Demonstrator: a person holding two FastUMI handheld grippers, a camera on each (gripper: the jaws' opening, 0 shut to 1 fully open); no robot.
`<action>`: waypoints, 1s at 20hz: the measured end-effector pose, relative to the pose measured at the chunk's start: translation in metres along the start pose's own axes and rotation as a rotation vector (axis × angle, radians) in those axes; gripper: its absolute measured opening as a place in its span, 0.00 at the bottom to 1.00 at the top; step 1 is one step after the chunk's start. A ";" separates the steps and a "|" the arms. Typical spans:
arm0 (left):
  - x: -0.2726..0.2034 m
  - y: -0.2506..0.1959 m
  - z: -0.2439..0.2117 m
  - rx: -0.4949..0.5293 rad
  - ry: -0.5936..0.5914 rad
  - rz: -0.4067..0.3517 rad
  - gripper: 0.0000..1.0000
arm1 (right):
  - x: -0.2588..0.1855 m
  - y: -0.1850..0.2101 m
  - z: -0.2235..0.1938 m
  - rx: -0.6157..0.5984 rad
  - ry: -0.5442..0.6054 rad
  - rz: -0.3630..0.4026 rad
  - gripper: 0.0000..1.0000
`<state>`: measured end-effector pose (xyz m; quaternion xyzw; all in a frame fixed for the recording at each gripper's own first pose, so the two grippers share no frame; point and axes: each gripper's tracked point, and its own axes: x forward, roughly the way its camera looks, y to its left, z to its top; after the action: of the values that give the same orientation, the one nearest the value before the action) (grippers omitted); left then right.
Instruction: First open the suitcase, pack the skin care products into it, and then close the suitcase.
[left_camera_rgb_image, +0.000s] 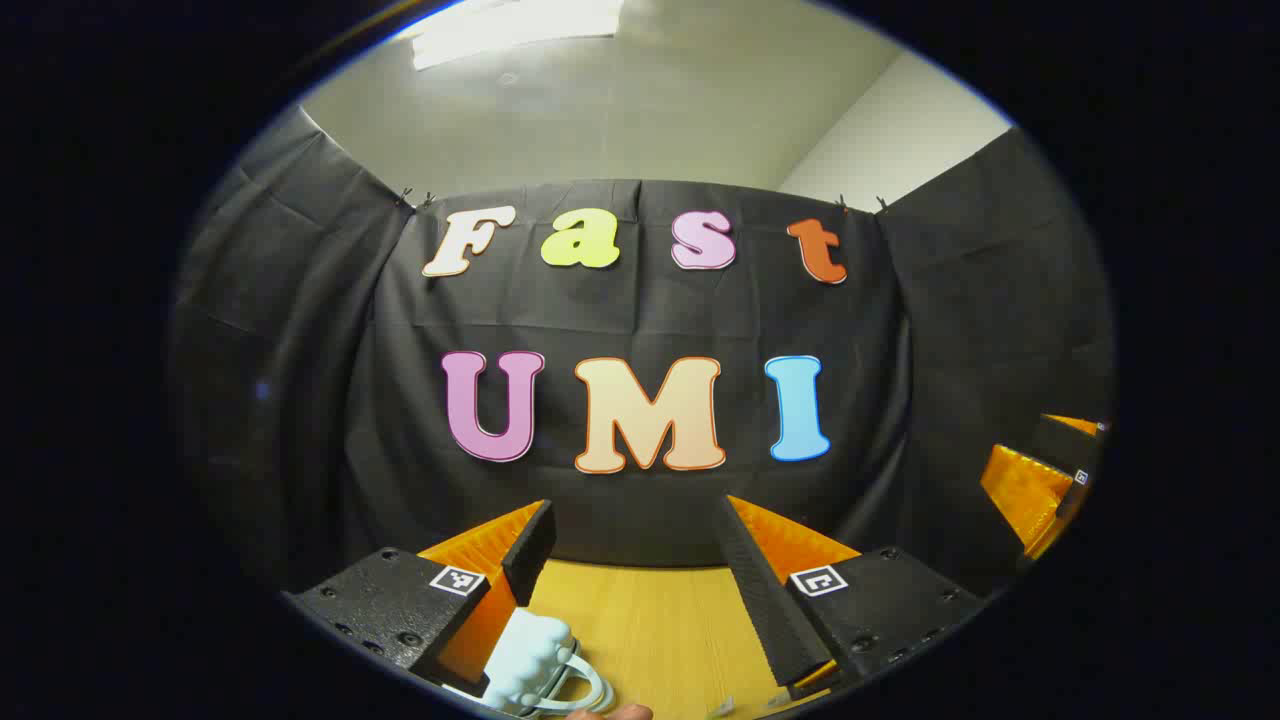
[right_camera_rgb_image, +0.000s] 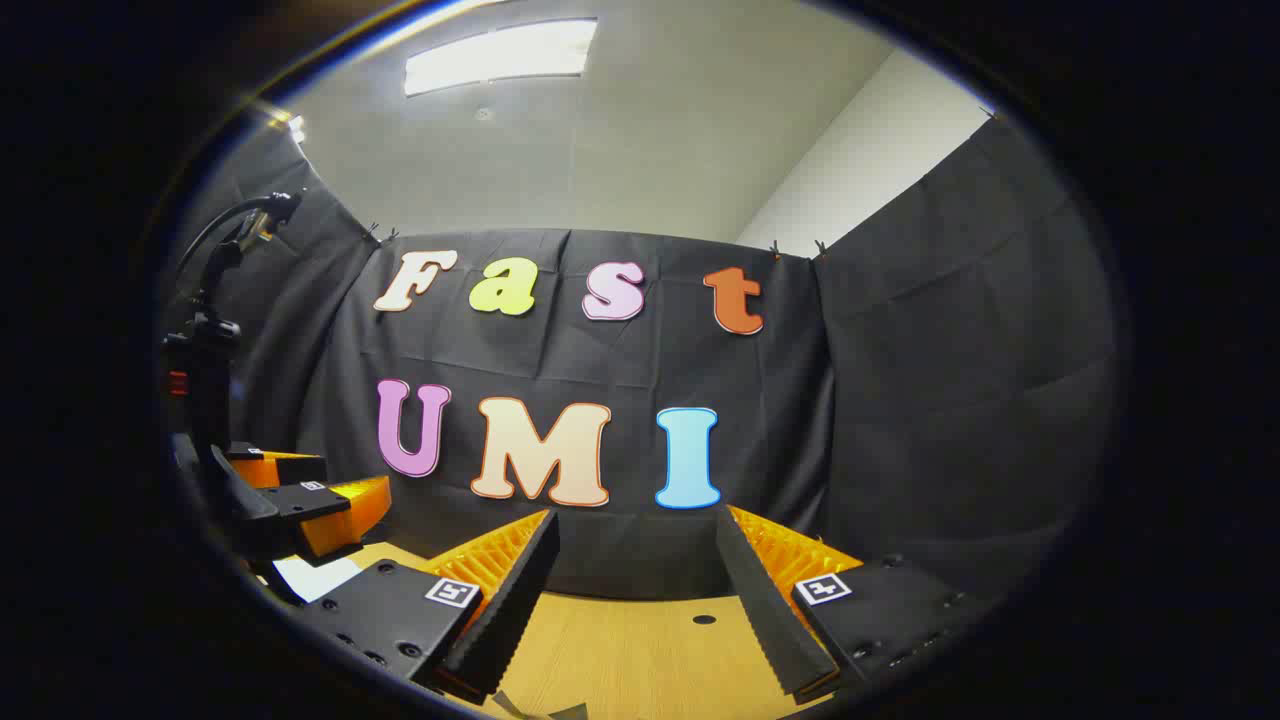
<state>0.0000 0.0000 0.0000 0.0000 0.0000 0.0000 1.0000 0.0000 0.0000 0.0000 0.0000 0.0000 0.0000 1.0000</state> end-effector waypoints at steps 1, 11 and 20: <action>0.000 0.002 -0.003 0.006 0.006 0.016 0.95 | 0.003 0.000 -0.003 0.004 0.002 0.011 0.98; -0.006 0.045 -0.039 0.101 0.076 0.181 0.97 | 0.020 -0.007 -0.041 0.061 0.061 0.105 1.00; -0.001 0.069 -0.133 0.077 0.310 0.103 0.97 | 0.028 0.014 -0.057 0.054 0.123 0.046 0.98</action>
<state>-0.0008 0.0691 -0.1330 0.0382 0.1543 0.0513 0.9859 0.0284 0.0141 -0.0575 0.0268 0.0614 0.0227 0.9975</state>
